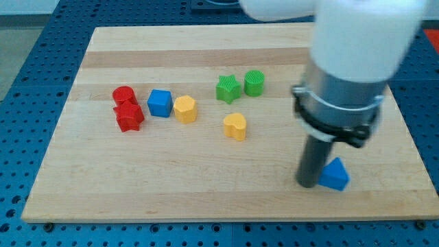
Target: Push the heart slightly to the bottom of the green star
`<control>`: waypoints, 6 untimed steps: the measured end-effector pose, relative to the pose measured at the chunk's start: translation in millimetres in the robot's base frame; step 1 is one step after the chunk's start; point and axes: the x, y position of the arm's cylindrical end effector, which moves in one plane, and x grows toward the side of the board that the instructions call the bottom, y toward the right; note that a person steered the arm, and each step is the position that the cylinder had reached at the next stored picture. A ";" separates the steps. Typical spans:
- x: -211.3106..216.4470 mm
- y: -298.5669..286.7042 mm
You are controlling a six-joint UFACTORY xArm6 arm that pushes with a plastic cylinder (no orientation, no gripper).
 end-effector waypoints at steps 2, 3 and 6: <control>9.1 27.4; 8.7 -68.6; -106.4 -107.8</control>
